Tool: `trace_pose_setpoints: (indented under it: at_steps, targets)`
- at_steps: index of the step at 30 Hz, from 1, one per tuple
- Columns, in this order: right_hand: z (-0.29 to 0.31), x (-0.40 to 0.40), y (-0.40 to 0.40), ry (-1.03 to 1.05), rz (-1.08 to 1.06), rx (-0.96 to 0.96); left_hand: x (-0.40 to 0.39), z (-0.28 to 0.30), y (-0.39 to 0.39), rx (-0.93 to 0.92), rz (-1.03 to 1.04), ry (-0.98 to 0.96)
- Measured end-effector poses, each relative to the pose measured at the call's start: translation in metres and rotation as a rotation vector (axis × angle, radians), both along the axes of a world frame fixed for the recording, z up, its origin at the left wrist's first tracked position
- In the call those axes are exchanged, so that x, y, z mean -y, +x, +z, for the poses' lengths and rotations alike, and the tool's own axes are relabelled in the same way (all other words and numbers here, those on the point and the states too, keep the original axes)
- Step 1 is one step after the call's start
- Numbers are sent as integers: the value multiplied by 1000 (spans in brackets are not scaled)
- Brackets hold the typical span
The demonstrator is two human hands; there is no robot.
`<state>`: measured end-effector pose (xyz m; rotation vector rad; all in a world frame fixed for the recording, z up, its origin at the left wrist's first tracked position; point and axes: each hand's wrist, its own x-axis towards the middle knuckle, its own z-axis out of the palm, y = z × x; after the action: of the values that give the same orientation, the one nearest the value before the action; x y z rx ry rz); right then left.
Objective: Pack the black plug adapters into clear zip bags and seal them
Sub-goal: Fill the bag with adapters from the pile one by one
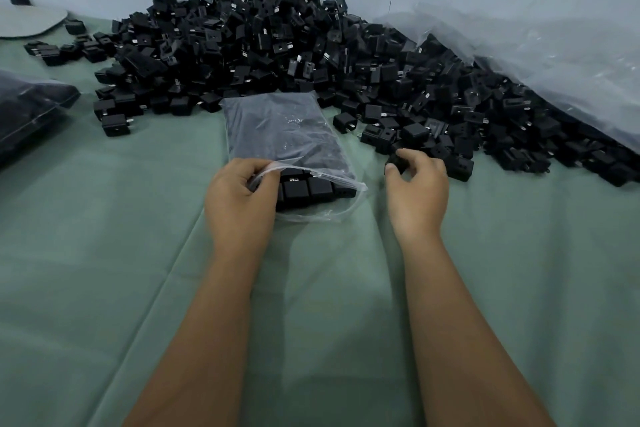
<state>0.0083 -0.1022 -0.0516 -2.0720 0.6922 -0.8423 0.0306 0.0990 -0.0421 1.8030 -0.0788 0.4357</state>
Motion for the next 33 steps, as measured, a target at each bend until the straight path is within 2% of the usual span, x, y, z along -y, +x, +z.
trace_pose_setpoints:
  at_steps: [7, 14, 16, 20, 22, 25, 33]
  targets:
    - [3, -4, -2, 103, -16, 34, 0, 0, 0, -4, -5, -16]
    - [12, -16, -5, 236, 34, 232, 1, 0, -1, -15, 2, -18]
    - [19, -29, -8, 162, 54, 375, 1, 0, -1, -21, 1, -22]
    - [26, -67, -17, -142, 180, 609, 1, 1, 0, -24, 0, -15]
    - [25, -88, -21, -217, 311, 586, 0, 1, 0, -13, -6, -7]
    - [22, -110, -25, -292, 466, 446, -1, 2, -1, -1, -24, 5]
    - [18, -104, -25, -497, 363, 320, 0, 2, -1, -36, -9, -38]
